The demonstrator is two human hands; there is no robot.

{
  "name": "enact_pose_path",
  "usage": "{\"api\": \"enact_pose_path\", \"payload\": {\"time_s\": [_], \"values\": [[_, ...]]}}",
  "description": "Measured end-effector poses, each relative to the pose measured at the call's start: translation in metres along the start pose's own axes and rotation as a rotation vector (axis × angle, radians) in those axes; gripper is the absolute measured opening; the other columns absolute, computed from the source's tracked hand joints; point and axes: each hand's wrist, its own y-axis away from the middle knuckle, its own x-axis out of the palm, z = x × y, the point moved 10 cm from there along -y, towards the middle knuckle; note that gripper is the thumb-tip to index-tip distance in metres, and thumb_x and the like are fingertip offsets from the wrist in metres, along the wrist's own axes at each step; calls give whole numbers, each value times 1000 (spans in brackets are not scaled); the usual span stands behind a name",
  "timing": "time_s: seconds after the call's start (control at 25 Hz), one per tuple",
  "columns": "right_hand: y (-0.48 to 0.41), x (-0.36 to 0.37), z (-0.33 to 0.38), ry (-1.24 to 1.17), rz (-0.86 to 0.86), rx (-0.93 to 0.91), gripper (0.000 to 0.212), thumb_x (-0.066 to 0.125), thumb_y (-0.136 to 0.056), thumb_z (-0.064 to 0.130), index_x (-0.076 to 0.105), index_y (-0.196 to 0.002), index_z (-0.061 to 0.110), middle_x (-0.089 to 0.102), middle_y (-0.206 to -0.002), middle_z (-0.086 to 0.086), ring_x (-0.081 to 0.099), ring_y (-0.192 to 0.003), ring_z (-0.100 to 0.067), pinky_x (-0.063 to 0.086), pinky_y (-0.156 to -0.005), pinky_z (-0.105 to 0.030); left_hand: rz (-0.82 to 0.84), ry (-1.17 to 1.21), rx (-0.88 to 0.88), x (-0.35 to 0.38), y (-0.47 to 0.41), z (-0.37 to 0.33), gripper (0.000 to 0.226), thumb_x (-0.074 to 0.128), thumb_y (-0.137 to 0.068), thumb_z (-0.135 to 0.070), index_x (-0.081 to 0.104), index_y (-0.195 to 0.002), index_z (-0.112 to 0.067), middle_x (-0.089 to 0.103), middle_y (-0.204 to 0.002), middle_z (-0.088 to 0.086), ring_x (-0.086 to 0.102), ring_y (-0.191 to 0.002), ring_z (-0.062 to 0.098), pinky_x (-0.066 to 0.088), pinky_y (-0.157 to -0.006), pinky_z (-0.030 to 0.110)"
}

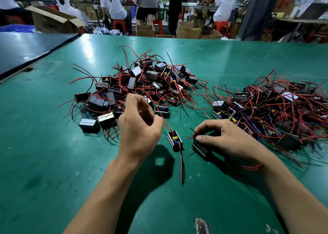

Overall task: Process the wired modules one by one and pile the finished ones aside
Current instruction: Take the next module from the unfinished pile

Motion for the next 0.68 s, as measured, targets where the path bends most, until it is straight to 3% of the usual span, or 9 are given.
{"api": "enact_pose_path", "payload": {"time_s": [0.08, 0.16, 0.24, 0.36, 0.48, 0.6, 0.68], "values": [[0, -1, 1, 1, -10, -8, 2, 74, -89, 16, 74, -91, 16, 76, -89, -5, 67, -72, -9, 54, -69, -23, 100, 24, 55, 7, 0, -9, 22, 70, -75, 2, 55, -85, -12, 62, -72, -1, 60, -64, 15, 52, -60, 31], [-1, -2, 2, 22, -13, -20, 4, 74, -89, 15, 74, -92, 14, 76, -90, -6, 67, -73, -8, 55, -73, -23, 407, -86, 155, 35, 12, -22, 13, 69, -74, -9, 70, -84, -18, 69, -77, -6, 62, -75, 10, 50, -69, 29], [-1, -3, 3, 21, -8, -30, 5, 74, -89, 11, 74, -93, 12, 75, -87, -5, 67, -72, -7, 57, -74, -25, 667, -243, 267, 60, 30, -25, 21, 67, -73, -16, 76, -90, -24, 71, -87, -11, 59, -91, 9, 46, -83, 28], [-2, -7, 0, 44, 11, -30, 8, 72, -89, 6, 73, -94, 13, 73, -81, 3, 63, -66, -4, 53, -64, -22, 847, -383, 289, 79, 43, -14, 24, 68, -75, -24, 77, -97, -31, 69, -105, -18, 52, -109, 9, 42, -95, 38], [0, -12, -3, 62, 47, -17, 9, 72, -90, 7, 73, -93, 15, 73, -80, 1, 61, -64, -5, 50, -61, -20, 857, -445, 304, 85, 47, -8, 19, 72, -81, -32, 76, -99, -36, 68, -110, -23, 49, -115, 8, 37, -94, 39], [1, -19, -7, 31, 53, -6, 6, 72, -90, 8, 72, -92, 14, 71, -79, -5, 59, -66, -9, 47, -62, -21, 701, -428, 345, 77, 38, -13, 11, 74, -83, -39, 78, -90, -32, 71, -87, -17, 51, -98, 13, 37, -84, 37], [1, -21, -9, -39, 55, 1, 3, 71, -91, 9, 71, -93, 12, 69, -77, -2, 60, -69, -11, 48, -64, -23, 625, -425, 336, 70, 32, -11, 19, 71, -84, -45, 79, -83, -27, 69, -72, -12, 50, -84, 16, 41, -77, 38]]}}
